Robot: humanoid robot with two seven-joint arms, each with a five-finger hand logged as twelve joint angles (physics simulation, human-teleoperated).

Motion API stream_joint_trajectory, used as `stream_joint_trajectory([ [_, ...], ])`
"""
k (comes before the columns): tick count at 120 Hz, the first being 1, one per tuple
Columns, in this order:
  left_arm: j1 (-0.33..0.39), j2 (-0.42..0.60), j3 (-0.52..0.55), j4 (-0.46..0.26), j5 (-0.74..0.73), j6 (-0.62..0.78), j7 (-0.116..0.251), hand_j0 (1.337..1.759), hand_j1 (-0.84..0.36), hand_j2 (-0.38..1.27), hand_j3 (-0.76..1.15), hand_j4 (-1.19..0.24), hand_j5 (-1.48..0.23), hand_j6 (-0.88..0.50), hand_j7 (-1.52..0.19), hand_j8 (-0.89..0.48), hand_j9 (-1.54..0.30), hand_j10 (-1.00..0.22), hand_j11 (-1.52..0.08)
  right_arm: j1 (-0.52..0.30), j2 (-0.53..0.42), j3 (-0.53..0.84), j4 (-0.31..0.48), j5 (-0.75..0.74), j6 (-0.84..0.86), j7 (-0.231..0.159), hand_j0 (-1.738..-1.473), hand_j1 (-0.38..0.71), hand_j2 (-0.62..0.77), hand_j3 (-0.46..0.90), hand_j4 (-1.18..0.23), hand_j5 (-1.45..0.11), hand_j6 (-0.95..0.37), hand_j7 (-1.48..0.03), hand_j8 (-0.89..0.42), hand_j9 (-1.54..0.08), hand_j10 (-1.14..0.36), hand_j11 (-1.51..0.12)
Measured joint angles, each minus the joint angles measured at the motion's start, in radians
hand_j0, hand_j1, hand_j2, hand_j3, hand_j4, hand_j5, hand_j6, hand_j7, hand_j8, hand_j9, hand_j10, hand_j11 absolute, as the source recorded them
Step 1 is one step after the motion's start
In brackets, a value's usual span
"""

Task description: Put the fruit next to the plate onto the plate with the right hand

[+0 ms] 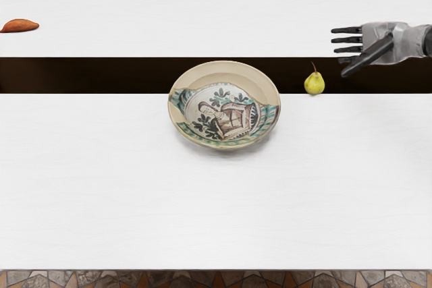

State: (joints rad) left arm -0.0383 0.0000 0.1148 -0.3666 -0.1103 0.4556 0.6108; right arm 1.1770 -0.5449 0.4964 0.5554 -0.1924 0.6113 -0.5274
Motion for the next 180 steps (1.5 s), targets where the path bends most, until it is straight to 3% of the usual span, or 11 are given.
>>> stream_joint_trajectory([
  [20, 0.000, 0.000, 0.000, 0.000, 0.000, 0.000, 0.000, 1.658, 0.33, 0.00, 0.00, -0.01, -0.02, -0.01, -0.02, -0.01, -0.02, -0.01, -0.02, 0.051, 0.115, -0.030, 0.004, -0.260, -0.063, 0.000, -1.658, -0.35, 0.00, 0.00, 0.00, 0.00, 0.00, 0.00, 0.00, 0.00, 0.00, 0.00],
  [34, 0.000, 0.000, 0.000, 0.000, 0.000, 0.000, 0.000, 1.658, 0.33, 0.00, 0.00, -0.01, -0.02, -0.01, -0.02, -0.01, -0.02, -0.01, -0.02, 0.157, 0.174, -0.250, 0.006, -0.362, -0.243, -0.001, -1.658, -0.35, 0.00, 0.00, 0.00, 0.00, 0.00, 0.00, 0.00, 0.00, 0.00, 0.00],
  [43, 0.000, 0.000, 0.000, 0.000, 0.000, 0.000, 0.000, 1.658, 0.33, 0.00, 0.00, -0.01, -0.02, -0.01, -0.02, -0.01, -0.02, -0.01, -0.02, 0.181, 0.203, -0.343, 0.005, -0.387, -0.371, -0.001, -1.658, -0.35, 0.00, 0.00, 0.00, 0.00, 0.00, 0.00, 0.00, 0.00, 0.00, 0.00],
  [100, 0.000, 0.000, 0.000, 0.000, 0.000, 0.000, 0.000, 1.658, 0.33, 0.00, 0.00, -0.01, -0.02, -0.01, -0.02, -0.01, -0.02, -0.01, -0.02, 0.046, 0.368, -0.430, -0.002, -0.433, -0.874, 0.008, -1.658, -0.35, 0.00, 0.00, 0.00, 0.00, 0.00, 0.00, 0.00, 0.00, 0.00, 0.00],
  [127, 0.000, 0.000, 0.000, 0.000, 0.000, 0.000, 0.000, 1.658, 0.33, 0.00, 0.00, -0.01, -0.02, -0.01, -0.02, -0.01, -0.02, -0.01, -0.02, 0.034, 0.426, -0.464, -0.047, -0.507, -0.925, 0.011, -1.658, -0.35, 0.00, 0.00, 0.00, 0.00, 0.00, 0.00, 0.00, 0.00, 0.00, 0.00],
  [180, 0.000, 0.000, 0.000, 0.000, 0.000, 0.000, 0.000, 1.658, 0.33, 0.00, 0.00, -0.01, -0.02, -0.01, -0.02, -0.01, -0.02, -0.01, -0.02, -0.002, 0.466, -0.473, -0.072, -0.503, -1.001, 0.045, -1.658, -0.30, -0.01, 0.00, -0.04, -0.05, -0.04, -0.05, -0.04, -0.05, -0.04, -0.05],
])
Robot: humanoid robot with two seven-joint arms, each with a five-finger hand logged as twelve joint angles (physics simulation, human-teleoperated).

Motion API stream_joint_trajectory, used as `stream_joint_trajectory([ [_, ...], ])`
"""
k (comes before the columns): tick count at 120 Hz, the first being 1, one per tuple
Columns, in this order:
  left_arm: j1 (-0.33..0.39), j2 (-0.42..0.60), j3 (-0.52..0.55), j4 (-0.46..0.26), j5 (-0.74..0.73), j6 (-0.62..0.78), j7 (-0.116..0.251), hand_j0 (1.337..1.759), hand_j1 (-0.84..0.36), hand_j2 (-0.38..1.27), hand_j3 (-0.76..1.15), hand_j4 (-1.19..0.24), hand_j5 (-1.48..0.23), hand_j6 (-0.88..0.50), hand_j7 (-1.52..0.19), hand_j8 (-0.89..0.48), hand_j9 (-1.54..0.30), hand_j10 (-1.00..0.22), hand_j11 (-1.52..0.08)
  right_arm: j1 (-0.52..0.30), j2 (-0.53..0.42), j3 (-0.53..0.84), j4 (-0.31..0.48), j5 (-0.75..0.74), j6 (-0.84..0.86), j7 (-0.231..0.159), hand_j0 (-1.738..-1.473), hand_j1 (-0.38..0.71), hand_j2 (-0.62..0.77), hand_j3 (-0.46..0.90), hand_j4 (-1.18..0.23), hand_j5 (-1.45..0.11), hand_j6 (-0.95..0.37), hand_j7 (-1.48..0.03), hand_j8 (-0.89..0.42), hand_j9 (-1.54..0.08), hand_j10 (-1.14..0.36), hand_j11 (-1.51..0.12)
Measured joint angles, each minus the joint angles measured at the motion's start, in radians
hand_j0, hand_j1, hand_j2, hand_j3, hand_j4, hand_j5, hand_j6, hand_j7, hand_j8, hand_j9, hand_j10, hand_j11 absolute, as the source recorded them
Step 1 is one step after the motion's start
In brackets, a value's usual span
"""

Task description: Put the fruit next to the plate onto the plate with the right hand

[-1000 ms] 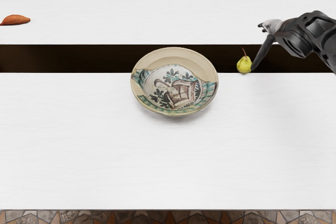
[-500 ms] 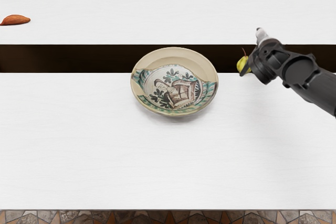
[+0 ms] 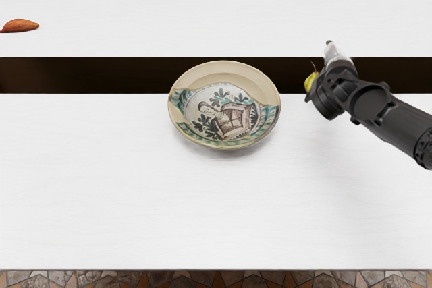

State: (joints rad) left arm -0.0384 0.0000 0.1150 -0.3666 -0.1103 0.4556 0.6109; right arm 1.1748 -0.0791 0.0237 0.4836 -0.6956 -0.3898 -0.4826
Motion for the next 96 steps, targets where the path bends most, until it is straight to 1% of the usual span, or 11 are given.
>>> stream_joint_trajectory([
  [31, 0.000, 0.000, 0.000, 0.000, 0.000, 0.000, 0.000, 1.658, 0.33, 0.00, 0.00, -0.01, -0.02, -0.01, -0.02, -0.01, -0.02, -0.01, -0.02, -0.007, 0.002, 0.002, 0.000, 0.005, -0.020, 0.006, -1.658, -0.24, -0.02, 0.00, -0.10, -0.12, -0.10, -0.12, -0.10, -0.12, -0.10, -0.12],
  [54, 0.000, 0.000, 0.000, 0.000, 0.000, 0.000, 0.000, 1.658, 0.33, 0.00, 0.00, -0.01, -0.02, -0.01, -0.02, -0.01, -0.02, -0.01, -0.02, -0.013, -0.001, 0.002, 0.000, 0.005, -0.016, 0.007, -1.658, -0.16, -0.03, 0.00, -0.16, -0.20, -0.16, -0.20, -0.16, -0.20, -0.16, -0.20],
  [96, 0.000, 0.000, 0.000, 0.000, 0.000, 0.000, 0.000, 1.658, 0.33, 0.00, 0.00, -0.01, -0.02, -0.01, -0.02, -0.01, -0.02, -0.01, -0.02, -0.019, -0.001, 0.003, 0.000, 0.005, 0.009, 0.007, -1.658, 0.02, -0.06, 0.00, -0.31, -0.40, -0.31, -0.40, -0.31, -0.40, -0.31, -0.40],
])
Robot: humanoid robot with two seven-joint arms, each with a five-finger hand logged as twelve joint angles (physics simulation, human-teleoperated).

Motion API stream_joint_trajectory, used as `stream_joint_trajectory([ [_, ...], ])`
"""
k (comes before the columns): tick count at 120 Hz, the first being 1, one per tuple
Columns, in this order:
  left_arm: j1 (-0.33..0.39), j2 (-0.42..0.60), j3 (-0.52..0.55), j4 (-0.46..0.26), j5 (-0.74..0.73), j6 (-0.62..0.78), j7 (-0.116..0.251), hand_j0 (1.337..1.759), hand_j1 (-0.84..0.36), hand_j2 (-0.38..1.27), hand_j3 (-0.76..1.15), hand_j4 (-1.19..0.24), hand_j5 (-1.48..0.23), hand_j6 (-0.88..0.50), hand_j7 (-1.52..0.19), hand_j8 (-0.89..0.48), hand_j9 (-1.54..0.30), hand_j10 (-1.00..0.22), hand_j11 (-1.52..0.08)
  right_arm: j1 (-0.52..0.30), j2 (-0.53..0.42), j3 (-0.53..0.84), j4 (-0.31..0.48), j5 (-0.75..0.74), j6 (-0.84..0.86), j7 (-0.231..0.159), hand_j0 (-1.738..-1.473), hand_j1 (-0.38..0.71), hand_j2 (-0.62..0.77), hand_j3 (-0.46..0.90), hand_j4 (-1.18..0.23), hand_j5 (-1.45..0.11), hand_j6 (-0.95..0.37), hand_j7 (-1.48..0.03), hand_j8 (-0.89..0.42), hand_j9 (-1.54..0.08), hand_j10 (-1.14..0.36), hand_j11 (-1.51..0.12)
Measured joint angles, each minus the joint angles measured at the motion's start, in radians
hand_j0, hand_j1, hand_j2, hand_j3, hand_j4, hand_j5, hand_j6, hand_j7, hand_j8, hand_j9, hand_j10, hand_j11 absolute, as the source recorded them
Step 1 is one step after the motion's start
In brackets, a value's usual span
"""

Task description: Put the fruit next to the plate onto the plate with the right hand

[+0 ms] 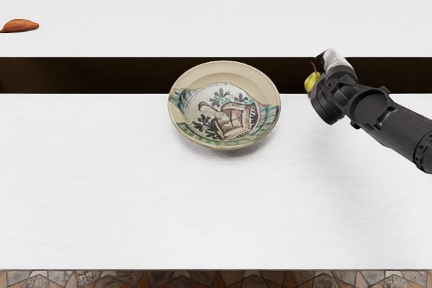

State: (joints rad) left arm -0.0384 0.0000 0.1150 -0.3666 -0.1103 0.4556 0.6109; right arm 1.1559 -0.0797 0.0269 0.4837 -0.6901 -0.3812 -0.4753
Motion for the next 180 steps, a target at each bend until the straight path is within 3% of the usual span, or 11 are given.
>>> stream_joint_trajectory([
  [64, 0.000, 0.000, 0.000, 0.000, 0.000, 0.000, 0.000, 1.658, 0.33, 0.00, 0.00, -0.01, -0.02, -0.01, -0.02, -0.01, -0.02, -0.01, -0.02, -0.002, 0.001, 0.002, 0.001, 0.009, 0.018, 0.001, -1.658, 0.21, -0.03, 0.00, -0.48, -0.62, -0.48, -0.62, -0.48, -0.62, -0.48, -0.62],
  [77, 0.000, 0.000, 0.000, 0.000, 0.000, 0.000, 0.000, 1.658, 0.33, 0.00, 0.00, -0.01, -0.02, -0.01, -0.02, -0.01, -0.02, -0.01, -0.02, -0.002, 0.000, 0.002, 0.001, 0.018, 0.021, 0.001, -1.657, 0.24, -0.02, 0.00, -0.51, -0.65, -0.50, -0.65, -0.46, -0.66, -0.50, -0.66],
  [128, 0.000, 0.000, 0.000, 0.000, 0.000, 0.000, 0.000, 1.658, 0.33, 0.00, 0.00, -0.01, -0.02, -0.01, -0.02, -0.01, -0.02, -0.01, -0.02, -0.010, 0.001, 0.004, 0.001, 0.007, 0.021, 0.000, -1.648, 0.31, 0.09, 0.00, -0.65, -0.71, -0.45, -0.78, -0.39, -0.76, -0.63, -0.76],
  [161, 0.000, 0.000, 0.000, 0.000, 0.000, 0.000, 0.000, 1.658, 0.33, 0.00, 0.00, -0.01, -0.02, -0.01, -0.02, -0.01, -0.02, -0.01, -0.02, -0.012, 0.003, 0.004, 0.001, 0.008, 0.022, -0.001, -1.641, 0.32, 0.07, 0.00, -0.69, -0.79, -0.38, -0.85, -0.33, -0.84, -0.57, -0.86],
  [180, 0.000, 0.000, 0.000, 0.000, 0.000, 0.000, 0.000, 1.658, 0.33, 0.00, 0.00, -0.01, -0.02, -0.01, -0.02, -0.01, -0.02, -0.01, -0.02, -0.013, 0.003, 0.004, 0.001, 0.014, 0.021, 0.000, -1.643, 0.33, 0.14, 0.00, -0.72, -0.84, -0.38, -0.90, -0.33, -0.89, -0.57, -0.91],
])
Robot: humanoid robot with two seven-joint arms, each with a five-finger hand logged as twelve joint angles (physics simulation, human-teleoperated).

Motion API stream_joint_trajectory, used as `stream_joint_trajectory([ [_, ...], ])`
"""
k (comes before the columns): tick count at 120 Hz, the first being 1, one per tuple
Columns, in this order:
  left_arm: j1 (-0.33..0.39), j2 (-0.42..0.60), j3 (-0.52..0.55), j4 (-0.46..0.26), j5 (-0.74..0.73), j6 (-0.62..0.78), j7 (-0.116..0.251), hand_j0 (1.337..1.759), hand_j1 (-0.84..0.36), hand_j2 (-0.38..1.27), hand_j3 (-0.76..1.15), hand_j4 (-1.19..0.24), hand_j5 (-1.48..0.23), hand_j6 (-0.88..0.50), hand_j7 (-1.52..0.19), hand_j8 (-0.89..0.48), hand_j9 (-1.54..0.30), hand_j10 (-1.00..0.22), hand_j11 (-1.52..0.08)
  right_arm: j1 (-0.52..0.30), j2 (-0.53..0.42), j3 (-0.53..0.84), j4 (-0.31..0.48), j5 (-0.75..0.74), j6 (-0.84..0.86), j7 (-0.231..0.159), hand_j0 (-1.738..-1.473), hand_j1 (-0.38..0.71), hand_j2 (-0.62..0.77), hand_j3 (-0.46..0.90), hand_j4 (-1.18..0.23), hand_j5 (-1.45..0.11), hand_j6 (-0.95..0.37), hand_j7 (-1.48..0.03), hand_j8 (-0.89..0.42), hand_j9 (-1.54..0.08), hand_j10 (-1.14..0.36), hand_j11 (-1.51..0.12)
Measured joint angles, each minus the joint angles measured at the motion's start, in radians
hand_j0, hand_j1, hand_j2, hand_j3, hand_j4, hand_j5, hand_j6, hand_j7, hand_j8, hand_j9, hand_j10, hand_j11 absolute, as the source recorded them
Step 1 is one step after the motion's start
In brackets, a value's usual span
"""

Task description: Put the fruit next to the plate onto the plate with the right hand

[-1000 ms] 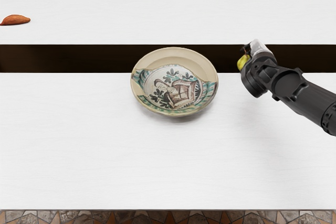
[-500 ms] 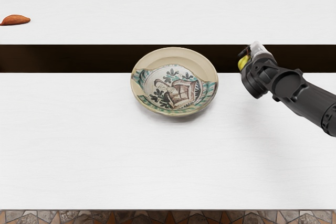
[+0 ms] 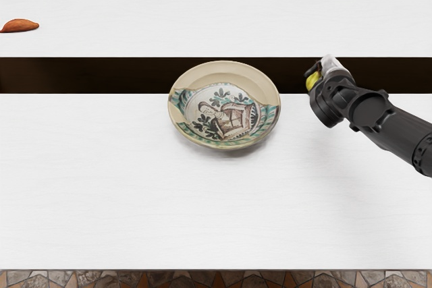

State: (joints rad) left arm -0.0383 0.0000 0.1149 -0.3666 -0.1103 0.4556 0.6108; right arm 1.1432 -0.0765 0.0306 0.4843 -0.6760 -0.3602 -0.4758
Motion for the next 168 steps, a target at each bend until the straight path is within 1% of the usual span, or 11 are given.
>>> stream_joint_trajectory([
  [12, 0.000, 0.000, 0.000, 0.000, 0.000, 0.000, 0.000, 1.658, 0.33, 0.00, 0.00, -0.01, -0.02, -0.01, -0.02, -0.01, -0.02, -0.01, -0.02, 0.000, 0.000, 0.000, 0.000, 0.002, 0.000, 0.000, -1.645, 0.31, 0.21, 0.00, -0.74, -0.86, -0.45, -0.92, -0.40, -0.91, -0.63, -0.92],
  [13, 0.000, 0.000, 0.000, 0.000, 0.000, 0.000, 0.000, 1.658, 0.33, 0.00, 0.00, -0.01, -0.02, -0.01, -0.02, -0.01, -0.02, -0.01, -0.02, 0.000, 0.000, 0.000, 0.000, 0.002, 0.000, 0.000, -1.633, 0.31, 0.24, -0.05, -0.75, -0.87, -0.45, -0.92, -0.41, -0.91, -0.63, -0.92],
  [21, 0.000, 0.000, 0.000, 0.000, 0.000, 0.000, 0.000, 1.658, 0.33, 0.00, 0.00, -0.01, -0.02, -0.01, -0.02, -0.01, -0.02, -0.01, -0.02, 0.002, 0.000, -0.001, 0.000, 0.004, 0.000, -0.001, -1.643, 0.28, 0.27, -0.18, -0.75, -0.88, -0.48, -0.93, -0.46, -0.92, -0.68, -0.93],
  [22, 0.000, 0.000, 0.000, 0.000, 0.000, 0.000, 0.000, 1.658, 0.33, 0.00, 0.00, -0.01, -0.02, -0.01, -0.02, -0.01, -0.02, -0.01, -0.02, 0.003, 0.000, -0.001, 0.000, 0.005, 0.000, -0.001, -1.643, 0.29, 0.29, -0.21, -0.75, -0.88, -0.48, -0.93, -0.46, -0.93, -0.68, -0.93],
  [23, 0.000, 0.000, 0.000, 0.000, 0.000, 0.000, 0.000, 1.658, 0.33, 0.00, 0.00, -0.01, -0.02, -0.01, -0.02, -0.01, -0.02, -0.01, -0.02, 0.003, -0.001, -0.001, 0.000, 0.005, 0.001, -0.001, -1.636, 0.29, 0.27, 0.02, -0.75, -0.89, -0.49, -0.93, -0.47, -0.93, -0.68, -0.94],
  [41, 0.000, 0.000, 0.000, 0.000, 0.000, 0.000, 0.000, 1.658, 0.33, 0.00, 0.00, -0.01, -0.02, -0.01, -0.02, -0.01, -0.02, -0.01, -0.02, 0.013, -0.011, 0.013, 0.000, 0.011, 0.020, 0.000, -1.646, 0.23, 0.30, 0.00, -0.74, -0.93, -0.55, -0.95, -0.53, -0.96, -0.73, -0.97],
  [66, 0.000, 0.000, 0.000, 0.000, 0.000, 0.000, 0.000, 1.658, 0.33, 0.00, 0.00, -0.01, -0.02, -0.01, -0.02, -0.01, -0.02, -0.01, -0.02, 0.059, -0.027, 0.021, 0.001, 0.063, 0.093, 0.000, -1.653, 0.25, 0.37, 0.00, -0.72, -0.98, -0.55, -0.95, -0.51, -1.00, -0.72, -1.01],
  [84, 0.000, 0.000, 0.000, 0.000, 0.000, 0.000, 0.000, 1.658, 0.33, 0.00, 0.00, -0.01, -0.02, -0.01, -0.02, -0.01, -0.02, -0.01, -0.02, 0.103, -0.063, 0.029, 0.001, 0.133, 0.190, 0.000, -1.654, 0.26, 0.38, 0.00, -0.71, -1.00, -0.53, -0.95, -0.49, -1.02, -0.70, -1.03],
  [117, 0.000, 0.000, 0.000, 0.000, 0.000, 0.000, 0.000, 1.658, 0.33, 0.00, 0.00, -0.01, -0.02, -0.01, -0.02, -0.01, -0.02, -0.01, -0.02, 0.138, -0.116, 0.193, 0.001, 0.160, 0.446, 0.001, -1.656, 0.27, 0.39, 0.00, -0.70, -1.01, -0.52, -0.95, -0.48, -1.02, -0.68, -1.04],
  [143, 0.000, 0.000, 0.000, 0.000, 0.000, 0.000, 0.000, 1.658, 0.33, 0.00, 0.00, -0.01, -0.02, -0.01, -0.02, -0.01, -0.02, -0.01, -0.02, 0.159, -0.126, 0.249, 0.001, 0.203, 0.586, 0.002, -1.657, 0.28, 0.41, 0.00, -0.70, -1.01, -0.52, -0.95, -0.47, -1.02, -0.68, -1.04],
  [168, 0.000, 0.000, 0.000, 0.000, 0.000, 0.000, 0.000, 1.658, 0.33, 0.00, 0.00, -0.01, -0.02, -0.01, -0.02, -0.01, -0.02, -0.01, -0.02, 0.162, -0.124, 0.263, 0.002, 0.258, 0.700, 0.006, -1.658, 0.30, 0.42, 0.00, -0.70, -1.00, -0.51, -0.95, -0.47, -1.00, -0.67, -1.01],
])
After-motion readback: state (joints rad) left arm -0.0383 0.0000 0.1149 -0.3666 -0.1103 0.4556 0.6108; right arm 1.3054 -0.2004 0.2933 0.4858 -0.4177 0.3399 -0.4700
